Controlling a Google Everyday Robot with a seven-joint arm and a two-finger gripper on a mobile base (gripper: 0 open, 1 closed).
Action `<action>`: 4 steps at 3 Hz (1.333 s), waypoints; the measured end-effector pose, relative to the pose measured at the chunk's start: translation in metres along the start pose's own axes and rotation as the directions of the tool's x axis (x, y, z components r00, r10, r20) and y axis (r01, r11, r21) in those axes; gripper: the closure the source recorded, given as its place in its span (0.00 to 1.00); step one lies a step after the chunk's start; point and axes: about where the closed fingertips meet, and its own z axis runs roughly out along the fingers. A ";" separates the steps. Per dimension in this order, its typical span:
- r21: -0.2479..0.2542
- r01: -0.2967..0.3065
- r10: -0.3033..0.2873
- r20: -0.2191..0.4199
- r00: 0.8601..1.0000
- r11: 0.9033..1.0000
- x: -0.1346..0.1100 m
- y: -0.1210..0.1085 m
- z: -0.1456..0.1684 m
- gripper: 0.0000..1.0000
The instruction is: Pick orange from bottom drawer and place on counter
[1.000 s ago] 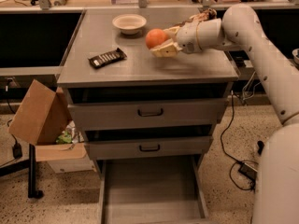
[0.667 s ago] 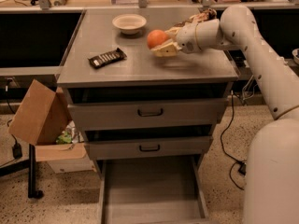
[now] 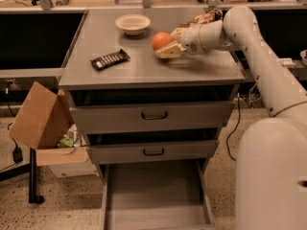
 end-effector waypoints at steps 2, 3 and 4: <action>-0.020 -0.041 0.041 -0.015 0.999 0.999 0.014 -0.004 0.009 0.39; -0.020 -0.041 0.041 -0.015 0.999 0.999 0.014 -0.004 0.009 0.15; -0.021 -0.043 0.043 -0.009 0.999 0.999 0.015 -0.005 0.008 0.00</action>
Offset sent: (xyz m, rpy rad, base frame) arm 0.0092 -0.0107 -0.0194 0.0089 0.0646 -0.0110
